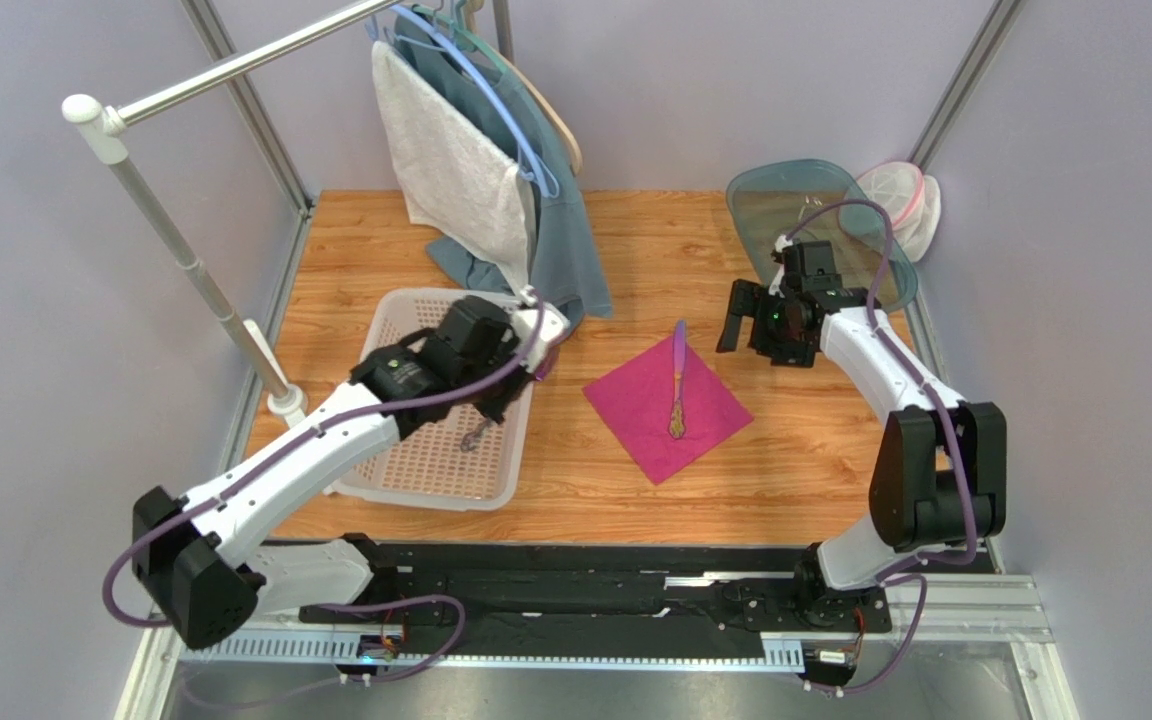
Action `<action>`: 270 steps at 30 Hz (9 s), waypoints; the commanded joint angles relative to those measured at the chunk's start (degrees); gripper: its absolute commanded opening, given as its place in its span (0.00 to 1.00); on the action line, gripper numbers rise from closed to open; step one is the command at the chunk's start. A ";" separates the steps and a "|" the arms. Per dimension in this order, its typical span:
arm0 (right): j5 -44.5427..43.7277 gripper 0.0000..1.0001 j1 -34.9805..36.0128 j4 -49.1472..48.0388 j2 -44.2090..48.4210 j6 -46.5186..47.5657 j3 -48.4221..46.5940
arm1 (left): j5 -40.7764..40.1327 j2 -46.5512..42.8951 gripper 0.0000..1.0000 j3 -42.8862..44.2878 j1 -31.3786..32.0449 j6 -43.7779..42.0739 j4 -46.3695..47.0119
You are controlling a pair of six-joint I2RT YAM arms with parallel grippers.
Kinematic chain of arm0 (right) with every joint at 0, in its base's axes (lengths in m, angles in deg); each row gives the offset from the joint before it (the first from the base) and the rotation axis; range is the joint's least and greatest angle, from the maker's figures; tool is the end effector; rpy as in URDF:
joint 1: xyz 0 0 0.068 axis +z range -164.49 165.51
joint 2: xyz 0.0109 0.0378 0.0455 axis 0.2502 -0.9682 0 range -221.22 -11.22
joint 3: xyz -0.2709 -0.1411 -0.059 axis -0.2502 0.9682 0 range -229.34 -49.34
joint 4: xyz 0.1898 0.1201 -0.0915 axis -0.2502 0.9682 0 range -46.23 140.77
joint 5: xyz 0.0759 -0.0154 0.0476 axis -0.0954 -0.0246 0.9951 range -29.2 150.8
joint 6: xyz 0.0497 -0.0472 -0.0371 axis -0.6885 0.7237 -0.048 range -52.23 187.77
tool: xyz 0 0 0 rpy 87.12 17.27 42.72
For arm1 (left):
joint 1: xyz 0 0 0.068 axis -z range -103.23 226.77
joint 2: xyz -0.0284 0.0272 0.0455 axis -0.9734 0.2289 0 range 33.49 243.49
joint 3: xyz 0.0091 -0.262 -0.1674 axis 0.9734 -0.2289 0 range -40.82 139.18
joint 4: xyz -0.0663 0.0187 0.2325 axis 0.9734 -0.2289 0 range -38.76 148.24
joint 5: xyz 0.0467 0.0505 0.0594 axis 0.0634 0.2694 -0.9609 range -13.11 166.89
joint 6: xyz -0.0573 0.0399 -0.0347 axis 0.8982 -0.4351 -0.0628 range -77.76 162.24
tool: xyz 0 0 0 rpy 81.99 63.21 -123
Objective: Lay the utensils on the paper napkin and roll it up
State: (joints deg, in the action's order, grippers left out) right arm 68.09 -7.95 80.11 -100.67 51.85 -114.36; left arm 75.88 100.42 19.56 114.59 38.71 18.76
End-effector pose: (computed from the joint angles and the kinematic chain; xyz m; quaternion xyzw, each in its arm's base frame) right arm 0.3119 0.0442 0.2564 0.0630 0.9638 0.1094 0.2350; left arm 0.1814 -0.1394 0.3254 0.3242 0.8687 -0.1025 0.3601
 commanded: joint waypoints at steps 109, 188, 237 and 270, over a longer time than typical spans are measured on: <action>37.27 0.90 -9.97 15.34 -9.33 19.70 -6.53 | 30.03 12.93 0.99 -8.97 16.39 -27.57 38.17; 40.52 0.80 -10.50 19.30 -12.77 23.48 -5.39 | 36.44 40.55 0.35 8.08 20.62 -38.22 26.74; 40.87 0.71 -11.20 19.65 -12.68 22.96 -6.18 | 44.09 46.44 0.00 21.44 11.84 -18.80 23.05; 47.29 0.29 -3.91 12.97 -15.93 17.86 3.58 | 29.23 54.97 0.00 27.07 8.58 -9.22 26.21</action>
State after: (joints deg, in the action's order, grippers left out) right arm 113.92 -14.02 96.68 -115.62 71.50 -110.47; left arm 105.41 154.80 43.93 123.51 28.32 43.89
